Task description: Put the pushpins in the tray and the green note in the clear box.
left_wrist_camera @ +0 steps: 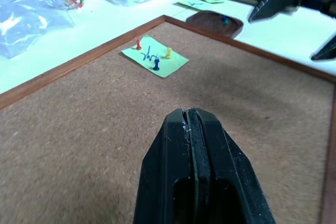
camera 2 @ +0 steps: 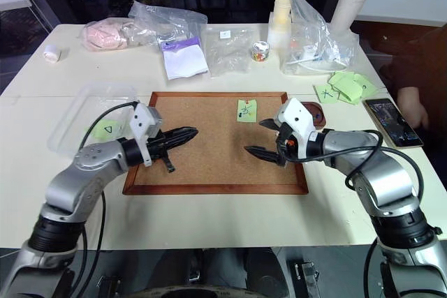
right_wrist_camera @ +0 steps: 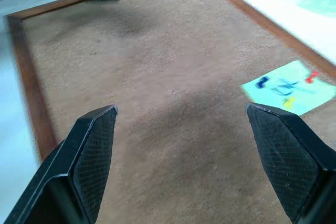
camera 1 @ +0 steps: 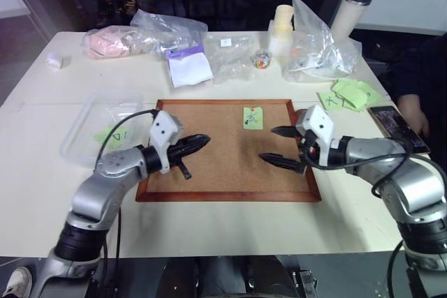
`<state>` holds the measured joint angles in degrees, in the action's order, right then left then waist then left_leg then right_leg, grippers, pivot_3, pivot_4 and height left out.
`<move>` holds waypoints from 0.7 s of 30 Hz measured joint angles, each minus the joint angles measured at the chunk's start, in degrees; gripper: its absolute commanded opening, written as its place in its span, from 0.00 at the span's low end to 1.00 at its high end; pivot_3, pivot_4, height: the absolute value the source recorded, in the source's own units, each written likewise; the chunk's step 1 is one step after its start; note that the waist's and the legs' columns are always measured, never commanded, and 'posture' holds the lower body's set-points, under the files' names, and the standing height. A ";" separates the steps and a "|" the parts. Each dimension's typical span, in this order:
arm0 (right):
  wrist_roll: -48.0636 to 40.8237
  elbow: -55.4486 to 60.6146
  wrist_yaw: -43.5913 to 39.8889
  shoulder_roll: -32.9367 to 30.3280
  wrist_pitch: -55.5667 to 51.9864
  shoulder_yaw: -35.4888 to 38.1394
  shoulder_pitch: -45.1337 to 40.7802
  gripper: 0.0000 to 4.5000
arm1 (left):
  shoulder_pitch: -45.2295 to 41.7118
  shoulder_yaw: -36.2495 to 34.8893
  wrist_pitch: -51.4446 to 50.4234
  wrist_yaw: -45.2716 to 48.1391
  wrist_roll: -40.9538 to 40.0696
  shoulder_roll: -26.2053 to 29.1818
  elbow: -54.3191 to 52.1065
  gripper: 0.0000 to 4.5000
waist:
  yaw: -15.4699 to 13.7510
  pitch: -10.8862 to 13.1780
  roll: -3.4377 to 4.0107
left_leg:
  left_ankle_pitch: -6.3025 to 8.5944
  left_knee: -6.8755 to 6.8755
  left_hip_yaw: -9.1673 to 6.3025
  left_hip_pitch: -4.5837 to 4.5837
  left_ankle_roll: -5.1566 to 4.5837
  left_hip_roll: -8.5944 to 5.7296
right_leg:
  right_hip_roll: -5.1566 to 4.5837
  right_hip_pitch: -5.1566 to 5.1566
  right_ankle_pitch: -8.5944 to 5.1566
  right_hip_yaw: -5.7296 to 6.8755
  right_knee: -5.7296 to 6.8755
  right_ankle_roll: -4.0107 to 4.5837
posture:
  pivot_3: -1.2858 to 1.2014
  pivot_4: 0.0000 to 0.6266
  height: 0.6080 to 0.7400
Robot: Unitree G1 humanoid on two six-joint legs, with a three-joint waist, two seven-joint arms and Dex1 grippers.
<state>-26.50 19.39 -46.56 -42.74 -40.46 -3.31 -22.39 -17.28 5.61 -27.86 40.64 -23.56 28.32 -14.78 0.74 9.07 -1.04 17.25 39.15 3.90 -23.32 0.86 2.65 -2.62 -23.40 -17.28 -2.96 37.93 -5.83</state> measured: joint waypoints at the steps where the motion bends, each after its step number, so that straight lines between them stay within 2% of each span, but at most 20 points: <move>1: 1.31 -2.54 1.03 1.47 0.14 -0.92 -2.53 0.90 | -0.70 0.89 1.17 -0.46 1.40 -1.31 1.98 0.01 | 0.12 0.00 0.00 | 0.00 0.02 0.04 0.02 0.00 0.00 | 0.00 0.00 0.00 -0.01 0.03 0.00 | 0.52 0.24 1.00; 6: 7.75 -14.73 6.25 7.05 0.83 -4.00 -13.58 0.90 | -2.97 4.85 6.66 -2.29 6.86 -6.55 9.94 0.01 | 0.03 0.00 0.01 | -0.02 0.01 0.29 0.00 0.02 0.01 | 0.01 -0.09 0.00 -0.03 0.08 0.01 | 0.52 0.24 1.00; 11: 11.61 -25.87 8.52 12.10 0.76 -6.31 -19.67 0.90 | -2.97 4.94 9.63 -3.15 10.19 -7.66 14.68 0.01 | 0.08 0.00 0.01 | -0.04 0.00 0.36 -0.04 0.05 0.04 | -0.03 -0.16 0.00 -0.03 0.10 0.00 | 0.52 0.24 1.00; 17: 16.26 -36.34 9.94 16.53 2.40 -8.26 -25.33 0.90 | -1.79 4.97 10.15 -2.68 11.34 -7.90 15.39 0.01 | 0.18 -0.02 0.03 | -0.03 0.01 0.38 -0.04 0.05 0.05 | -0.04 -0.17 0.00 -0.03 0.14 0.00 | 0.52 0.24 1.00; 20: 17.30 -39.74 9.59 18.09 3.90 -8.66 -26.38 0.72 | -1.38 4.81 10.55 -2.44 11.70 -7.86 15.23 0.00 | 0.23 -0.03 0.05 | -0.03 0.01 0.40 -0.03 0.05 0.05 | -0.06 -0.16 0.00 -0.03 0.15 0.00 | 0.52 0.24 1.00; 21: 17.70 -41.35 9.58 18.82 4.40 -8.73 -26.93 0.61 | -1.25 4.68 10.54 -2.43 11.72 -7.85 15.12 0.00 | 0.29 -0.03 0.06 | -0.03 0.01 0.40 -0.03 0.05 0.05 | -0.05 -0.17 0.00 -0.03 0.16 0.00 | 0.52 0.24 1.00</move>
<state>-8.80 -21.96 -36.98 -23.93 -36.06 -12.04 -49.32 -18.53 10.29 -17.32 38.21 -11.84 20.46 0.34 1.03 9.04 -0.99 17.22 39.15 4.29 -23.35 0.91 2.70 -2.67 -23.57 -17.28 -2.99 38.09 -5.83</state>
